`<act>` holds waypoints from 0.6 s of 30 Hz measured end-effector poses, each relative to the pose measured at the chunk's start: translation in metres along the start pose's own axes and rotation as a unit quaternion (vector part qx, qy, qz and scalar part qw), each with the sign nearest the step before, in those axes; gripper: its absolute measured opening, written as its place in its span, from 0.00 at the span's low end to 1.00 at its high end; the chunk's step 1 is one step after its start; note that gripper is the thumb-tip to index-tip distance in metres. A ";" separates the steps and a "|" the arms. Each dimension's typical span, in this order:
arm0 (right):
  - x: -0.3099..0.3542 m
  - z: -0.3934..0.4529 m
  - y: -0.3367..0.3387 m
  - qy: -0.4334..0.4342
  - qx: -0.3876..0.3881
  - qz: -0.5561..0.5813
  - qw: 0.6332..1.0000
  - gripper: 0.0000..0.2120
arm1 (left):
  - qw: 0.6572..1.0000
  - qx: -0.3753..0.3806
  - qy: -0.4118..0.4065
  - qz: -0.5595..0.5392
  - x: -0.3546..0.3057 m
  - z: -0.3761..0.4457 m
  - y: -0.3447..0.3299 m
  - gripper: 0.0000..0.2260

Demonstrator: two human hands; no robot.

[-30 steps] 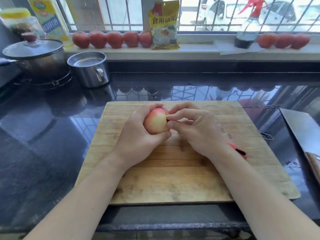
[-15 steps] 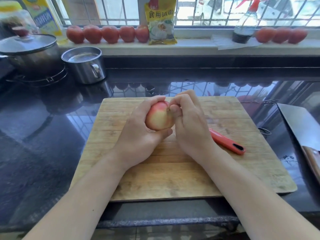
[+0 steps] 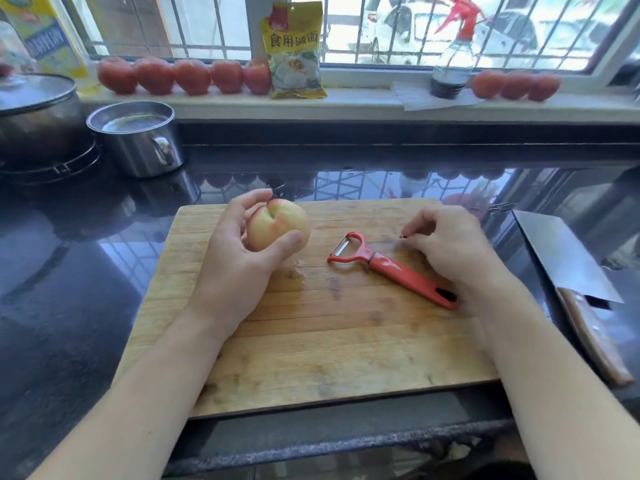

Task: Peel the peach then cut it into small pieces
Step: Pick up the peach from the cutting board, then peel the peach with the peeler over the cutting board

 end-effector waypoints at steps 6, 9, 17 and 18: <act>-0.013 -0.002 0.033 -0.047 0.015 0.056 0.997 0.11 | 0.999 -0.006 0.021 -0.050 0.001 -0.001 0.004 0.18; -0.008 -0.010 0.058 -0.031 -0.036 0.117 0.992 0.11 | 0.998 -0.015 0.019 -0.050 0.001 -0.001 0.006 0.16; 0.052 -0.041 -0.035 0.122 0.063 -0.244 0.960 0.20 | 0.966 0.018 0.147 -0.212 0.010 0.001 -0.001 0.21; 0.053 -0.039 -0.035 0.123 0.063 -0.246 0.959 0.18 | 0.956 0.031 0.174 -0.235 0.012 0.000 -0.003 0.26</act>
Point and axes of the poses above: each hand's wrist, its own z-axis towards the middle knuckle, its own y-axis out of the back of the hand, x = y × z, the point moved 8 cm from there along z, towards the middle knuckle, and after that the axes turned 1 degree about z, right-handed, at the moved point
